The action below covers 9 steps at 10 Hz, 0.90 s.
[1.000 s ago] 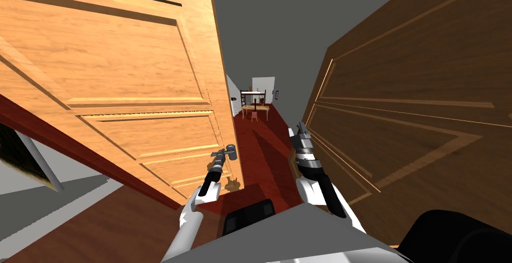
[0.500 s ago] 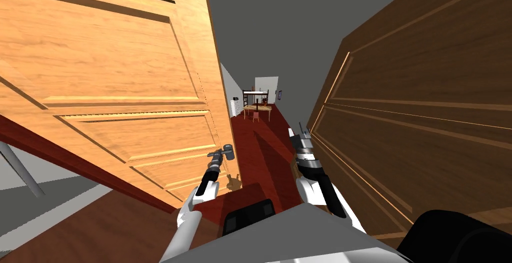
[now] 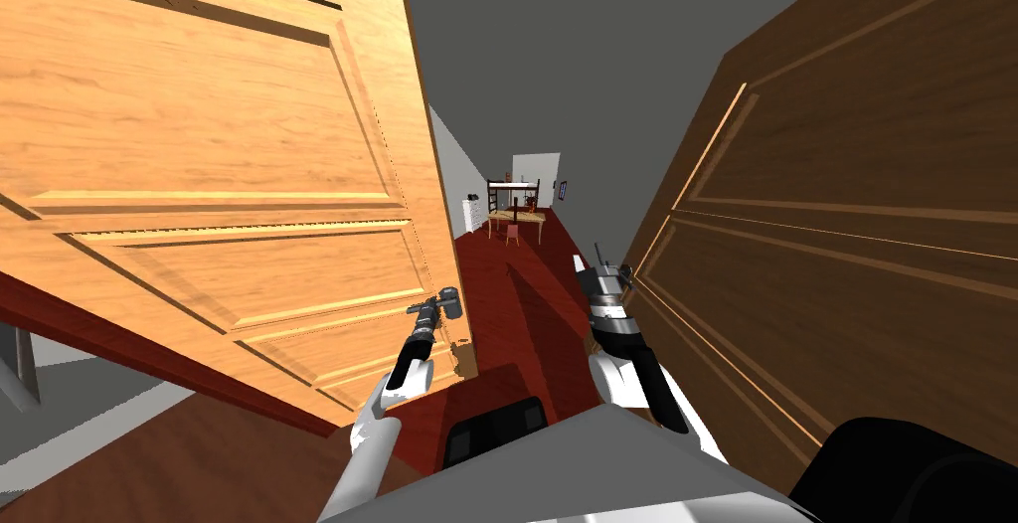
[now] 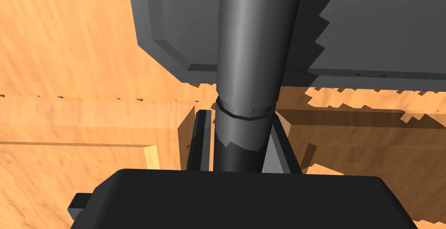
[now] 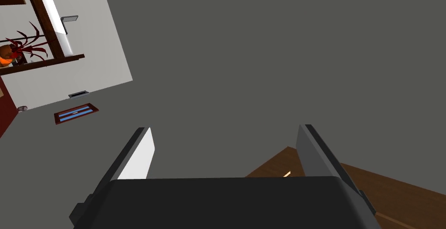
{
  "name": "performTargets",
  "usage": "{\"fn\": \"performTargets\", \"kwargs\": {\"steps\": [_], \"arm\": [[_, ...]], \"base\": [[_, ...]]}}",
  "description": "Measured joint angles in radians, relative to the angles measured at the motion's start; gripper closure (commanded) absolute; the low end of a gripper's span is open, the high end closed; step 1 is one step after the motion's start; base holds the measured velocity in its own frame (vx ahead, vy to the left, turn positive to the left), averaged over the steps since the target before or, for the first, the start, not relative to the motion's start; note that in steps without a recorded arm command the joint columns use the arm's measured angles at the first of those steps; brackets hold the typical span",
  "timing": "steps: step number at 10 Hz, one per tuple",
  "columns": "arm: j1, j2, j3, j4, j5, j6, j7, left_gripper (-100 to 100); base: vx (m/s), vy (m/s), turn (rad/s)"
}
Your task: Push the door open
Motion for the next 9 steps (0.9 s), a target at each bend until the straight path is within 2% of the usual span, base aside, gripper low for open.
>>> {"fn": "performTargets", "kwargs": {"steps": [3, 4, 6, 9], "arm": [[0.010, 0.003, 0.014, -0.008, 0.001, 0.007, -0.005, 100], [0.020, 0.012, 0.015, -0.014, 0.003, 0.008, -0.002, 100], [0.004, 0.023, 0.037, 0.002, 0.006, 0.006, -0.005, 100], [0.002, 0.031, 0.067, -0.007, 0.010, 0.015, -0.012, 100]], "base": [[0.164, -0.049, 0.046], [0.162, -0.066, 0.047], [0.180, -0.041, 0.053], [0.210, -0.079, 0.061]]}}
